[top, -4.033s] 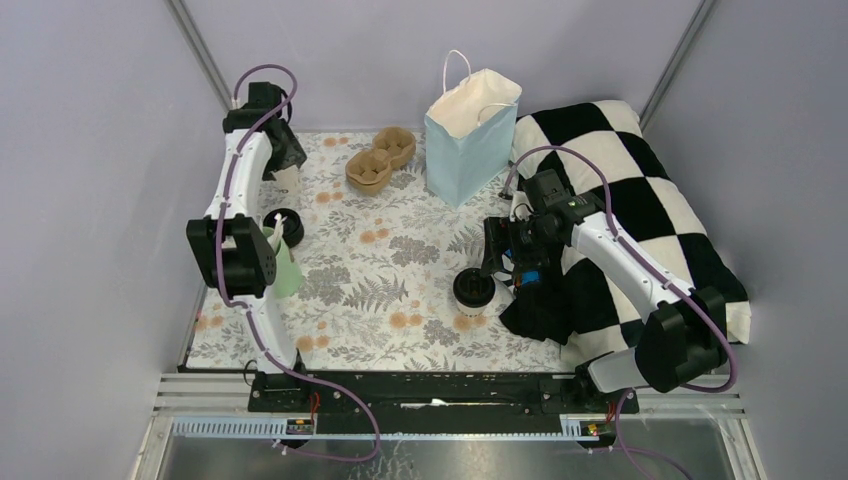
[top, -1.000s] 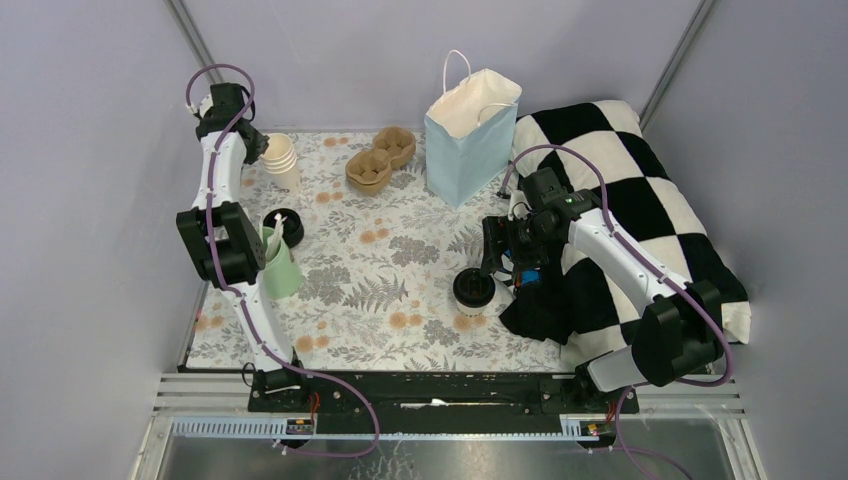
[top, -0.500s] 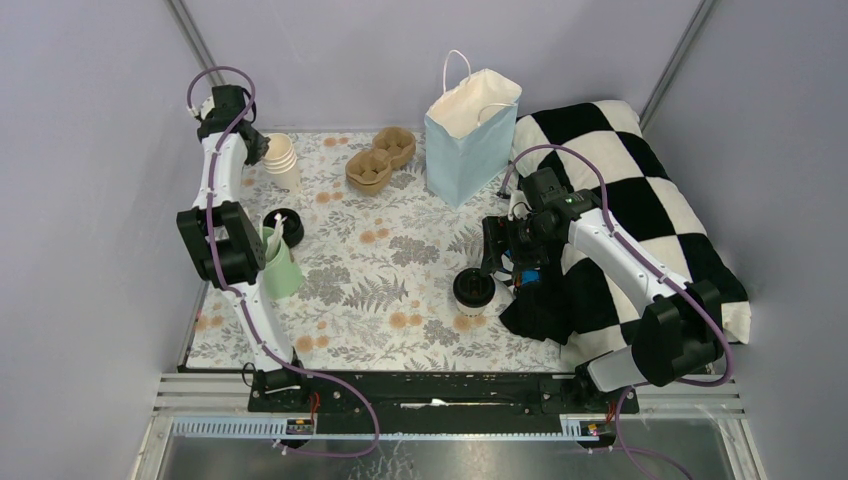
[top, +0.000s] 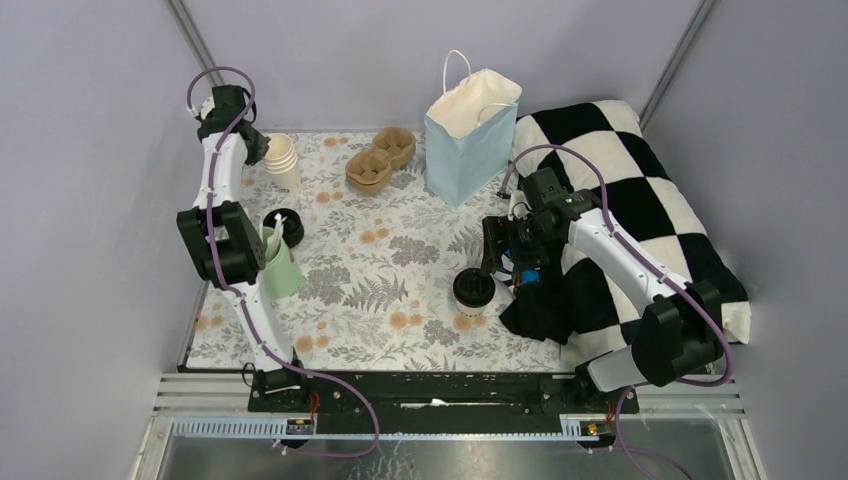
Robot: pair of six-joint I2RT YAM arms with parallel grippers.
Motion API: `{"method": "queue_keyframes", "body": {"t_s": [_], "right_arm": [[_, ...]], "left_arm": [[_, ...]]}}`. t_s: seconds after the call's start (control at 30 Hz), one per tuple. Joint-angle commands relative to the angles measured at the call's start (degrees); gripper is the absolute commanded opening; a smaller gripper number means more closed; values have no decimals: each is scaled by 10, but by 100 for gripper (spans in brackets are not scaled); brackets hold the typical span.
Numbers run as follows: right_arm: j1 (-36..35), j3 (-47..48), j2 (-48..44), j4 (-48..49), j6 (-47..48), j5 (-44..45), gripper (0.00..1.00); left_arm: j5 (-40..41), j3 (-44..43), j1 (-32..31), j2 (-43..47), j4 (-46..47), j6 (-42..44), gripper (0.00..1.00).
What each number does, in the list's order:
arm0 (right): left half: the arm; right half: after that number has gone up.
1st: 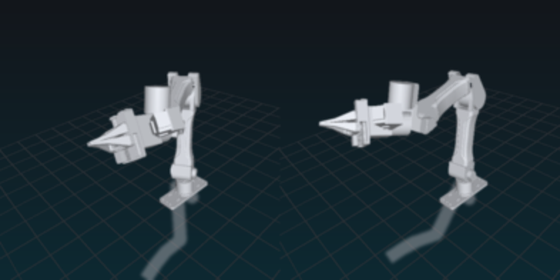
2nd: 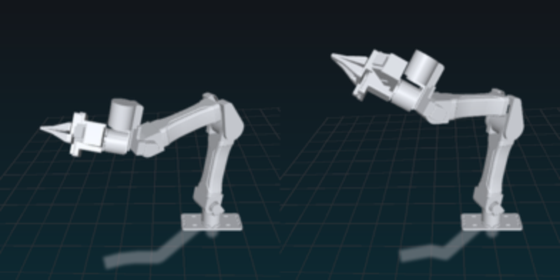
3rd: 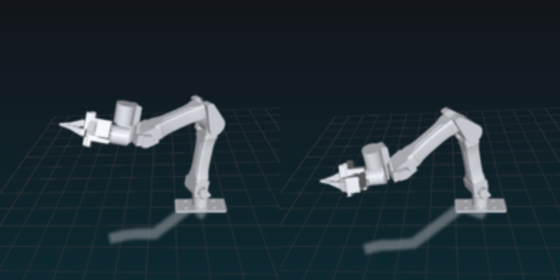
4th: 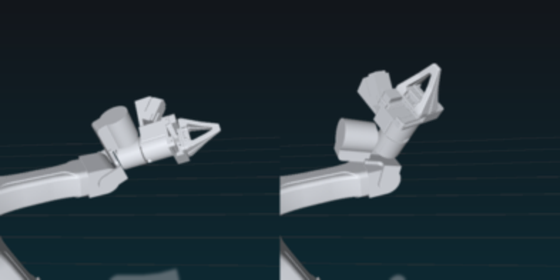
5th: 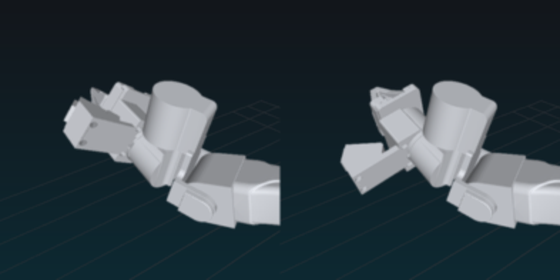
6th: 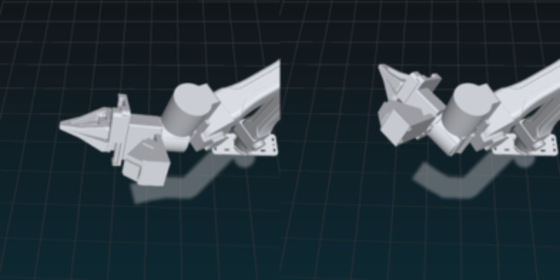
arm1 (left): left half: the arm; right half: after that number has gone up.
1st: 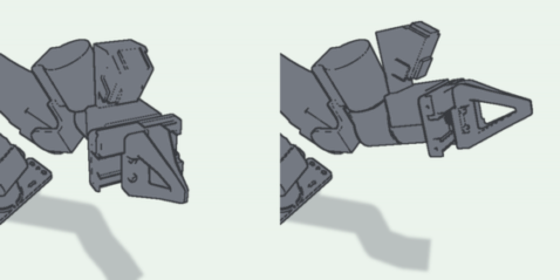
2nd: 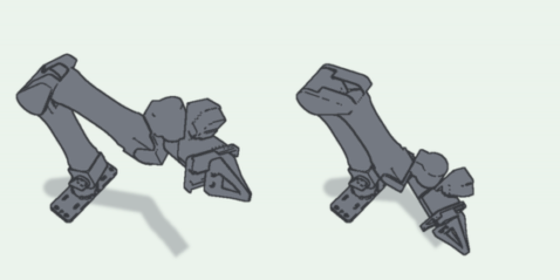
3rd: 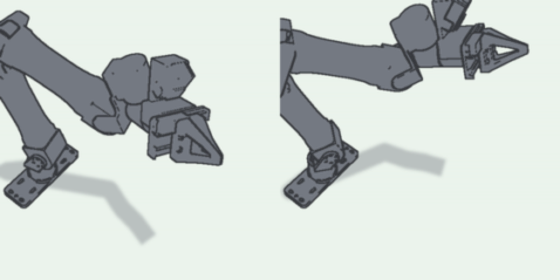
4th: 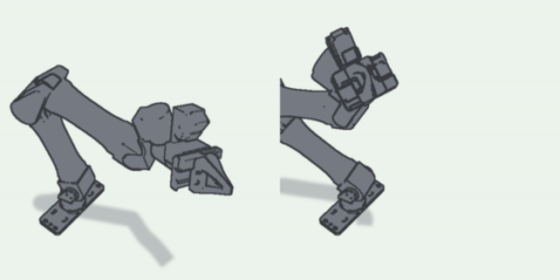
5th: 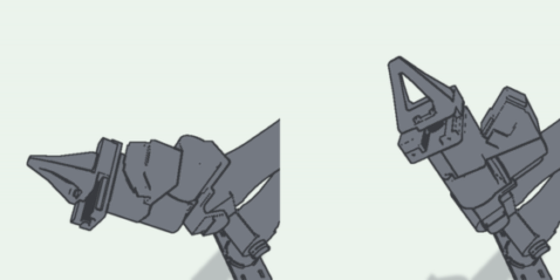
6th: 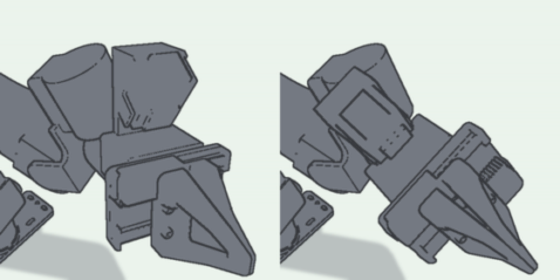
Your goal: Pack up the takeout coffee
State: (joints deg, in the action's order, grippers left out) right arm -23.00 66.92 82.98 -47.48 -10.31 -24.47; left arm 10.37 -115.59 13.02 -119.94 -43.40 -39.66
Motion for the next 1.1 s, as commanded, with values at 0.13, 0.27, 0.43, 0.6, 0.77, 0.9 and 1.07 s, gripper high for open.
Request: {"method": "queue_keyframes", "body": {"t_s": [0.13, 0.27, 0.43, 0.6, 0.77, 0.9, 1.07], "right_arm": [[-6, 11, -3, 2, 7, 4, 95], [-6, 11, -5, 2, 8, 5, 95], [-6, 11, -10, 3, 8, 6, 95], [-6, 10, -14, 4, 8, 8, 95], [-6, 8, -18, 6, 7, 9, 95], [-6, 7, -19, 6, 7, 8, 95], [-6, 6, -19, 9, 6, 3, 95]], "left_arm": [[-6, -7, -1, 14, 19, -14, 0], [-6, -17, -1, 22, 13, -24, 0], [-1, -38, 1, 33, 6, -37, 0], [2, -49, 5, 44, 6, -45, 0], [-29, 4, 13, 74, 55, -44, 0], [-54, 105, 17, 125, 129, -60, 0], [-23, 201, 2, 168, 168, -69, 0]]}}
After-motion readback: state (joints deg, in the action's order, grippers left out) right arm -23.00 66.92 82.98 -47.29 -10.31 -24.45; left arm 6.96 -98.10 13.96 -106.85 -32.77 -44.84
